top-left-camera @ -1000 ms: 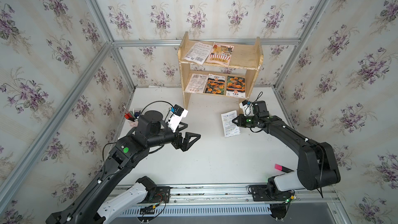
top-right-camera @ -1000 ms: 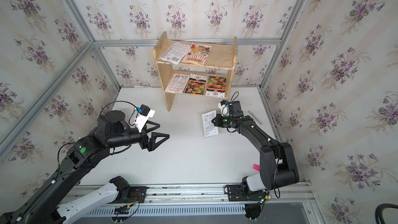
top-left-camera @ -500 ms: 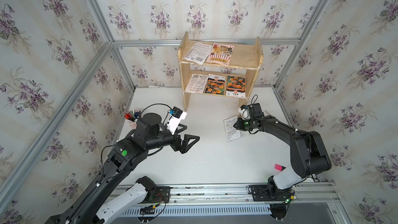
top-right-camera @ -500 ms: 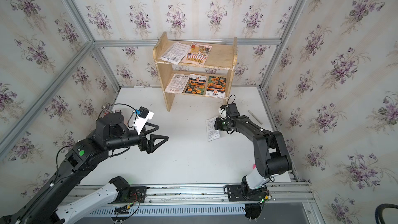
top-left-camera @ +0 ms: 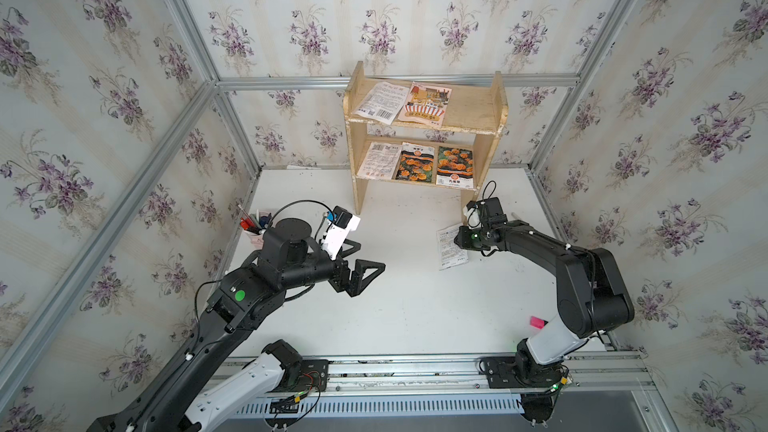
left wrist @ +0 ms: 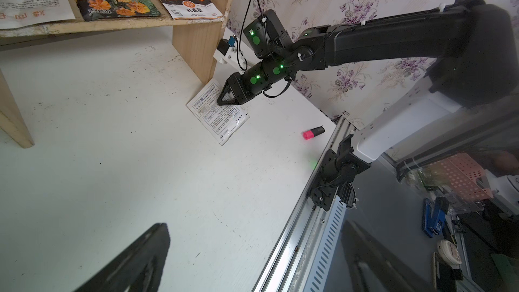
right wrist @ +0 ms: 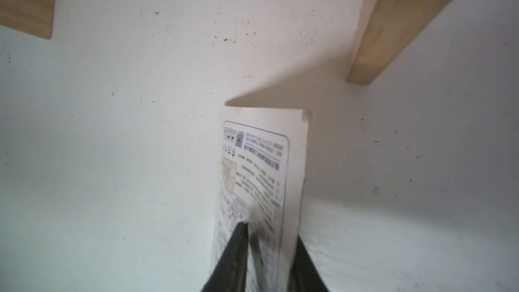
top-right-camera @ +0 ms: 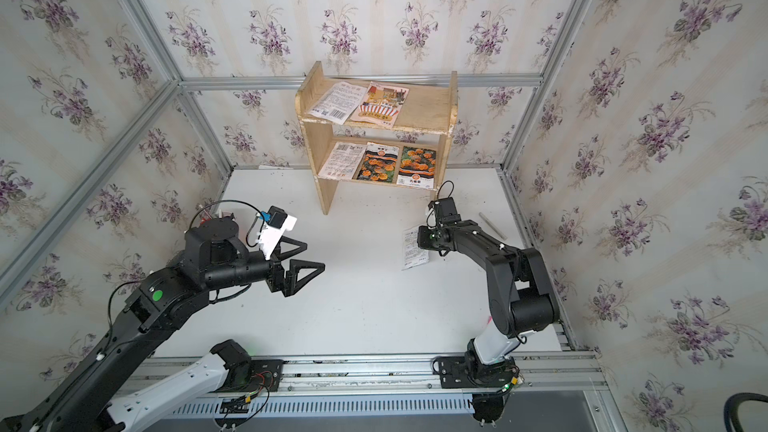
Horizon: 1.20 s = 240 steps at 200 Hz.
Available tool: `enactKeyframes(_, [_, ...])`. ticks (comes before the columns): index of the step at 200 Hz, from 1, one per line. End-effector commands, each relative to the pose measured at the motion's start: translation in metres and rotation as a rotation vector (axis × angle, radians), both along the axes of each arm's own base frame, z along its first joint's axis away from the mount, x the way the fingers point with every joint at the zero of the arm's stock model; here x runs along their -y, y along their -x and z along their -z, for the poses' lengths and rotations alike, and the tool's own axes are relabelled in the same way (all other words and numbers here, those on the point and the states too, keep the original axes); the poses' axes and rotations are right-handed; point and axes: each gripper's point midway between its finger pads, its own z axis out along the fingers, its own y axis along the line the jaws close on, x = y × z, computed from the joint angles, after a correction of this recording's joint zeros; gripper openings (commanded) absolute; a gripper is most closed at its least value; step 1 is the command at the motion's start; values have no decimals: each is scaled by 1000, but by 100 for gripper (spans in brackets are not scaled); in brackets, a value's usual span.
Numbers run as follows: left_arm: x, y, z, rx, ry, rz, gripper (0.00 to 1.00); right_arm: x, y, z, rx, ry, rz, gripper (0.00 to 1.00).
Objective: Take the seed bag off the shelf
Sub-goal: Place the seed packet at the center of the board.
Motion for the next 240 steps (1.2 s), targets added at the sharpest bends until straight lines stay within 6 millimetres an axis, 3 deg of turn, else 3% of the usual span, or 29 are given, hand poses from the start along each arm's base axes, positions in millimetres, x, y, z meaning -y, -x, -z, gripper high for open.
enactKeyframes(1, [4,0,-6,15,25,17,100,15,-2,-1,12,84,35,31])
enactKeyframes(45, [6,0,-8,14,33,24,100,34,-3,-7,50,162,99,35])
enactKeyframes(60, [6,-1,-8,14,33,21,99,19,1,-21,84,85,60,36])
enactKeyframes(80, [7,-3,-7,11,34,16,100,-20,11,-57,177,-126,-45,39])
enactKeyframes(98, [9,-6,-7,6,39,17,99,-38,21,-86,241,-224,-83,40])
enactKeyframes(135, [15,-13,-11,-2,53,15,99,-52,38,-136,352,-302,-99,41])
enactKeyframes(172, [23,-25,-25,-10,78,-4,99,-67,58,-183,444,-383,-162,47])
enactKeyframes(197, [26,-31,-29,-18,81,-7,99,-80,70,-226,525,-414,-206,51])
enactKeyframes(232, [25,-35,-29,-23,78,-37,99,-93,72,-289,650,-406,-223,55])
enactKeyframes(240, [24,-35,-28,-25,79,-40,100,-108,78,-304,667,-404,-258,56])
